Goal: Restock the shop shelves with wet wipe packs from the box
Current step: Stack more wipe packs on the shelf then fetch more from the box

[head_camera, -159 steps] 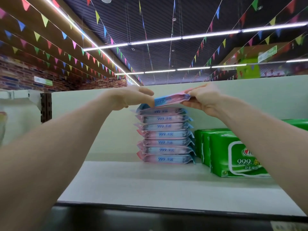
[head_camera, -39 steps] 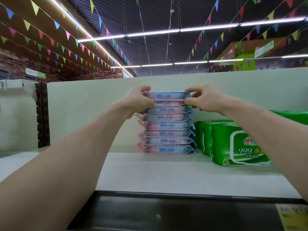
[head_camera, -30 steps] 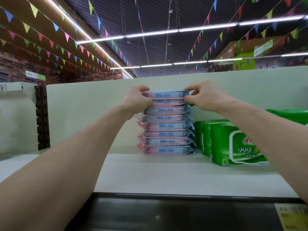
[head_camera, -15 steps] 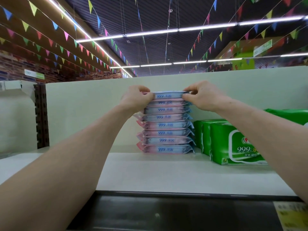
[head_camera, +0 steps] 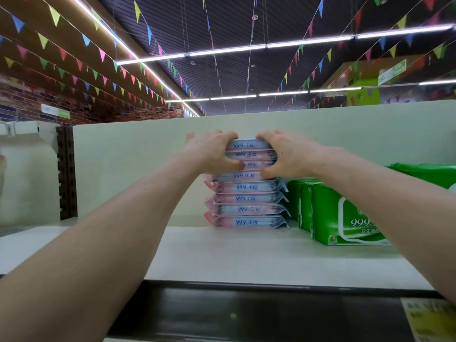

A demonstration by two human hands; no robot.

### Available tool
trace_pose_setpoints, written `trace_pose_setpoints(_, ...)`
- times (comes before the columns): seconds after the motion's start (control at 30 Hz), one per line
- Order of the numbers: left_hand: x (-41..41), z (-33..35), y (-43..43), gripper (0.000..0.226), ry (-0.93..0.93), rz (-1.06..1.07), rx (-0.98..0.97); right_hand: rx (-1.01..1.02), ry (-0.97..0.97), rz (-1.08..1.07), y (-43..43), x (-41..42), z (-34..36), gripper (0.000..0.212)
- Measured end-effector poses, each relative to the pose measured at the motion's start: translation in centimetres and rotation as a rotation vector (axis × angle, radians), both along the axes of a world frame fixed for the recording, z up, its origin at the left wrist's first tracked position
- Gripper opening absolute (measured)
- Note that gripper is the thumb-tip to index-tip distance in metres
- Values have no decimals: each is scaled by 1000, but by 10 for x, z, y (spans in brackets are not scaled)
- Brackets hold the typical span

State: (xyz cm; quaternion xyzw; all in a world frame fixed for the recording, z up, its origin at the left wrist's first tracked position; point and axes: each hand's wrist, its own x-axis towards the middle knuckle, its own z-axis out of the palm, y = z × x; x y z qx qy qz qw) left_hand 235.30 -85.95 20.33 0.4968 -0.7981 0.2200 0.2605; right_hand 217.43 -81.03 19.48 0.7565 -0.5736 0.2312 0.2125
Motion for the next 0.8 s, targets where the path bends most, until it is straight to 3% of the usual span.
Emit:
trace_pose_setpoints(0.33, -9, 3, 9, 61, -111, 99, 7, 34, -6, -21, 2, 6, 3, 72)
trace_pose_setpoints(0.57, -7, -6, 21, 62, -66, 109, -48, -81, 181, -161, 9, 19, 6, 55)
trace_pose_setpoints(0.67, 1, -9, 34, 64, -54, 121, -81, -167, 213, -90, 16, 36, -1, 53)
trace_pose_setpoints(0.8, 20, -17, 55, 62, -38, 177, -58, -140, 207, 31, 32, 63, -7, 52)
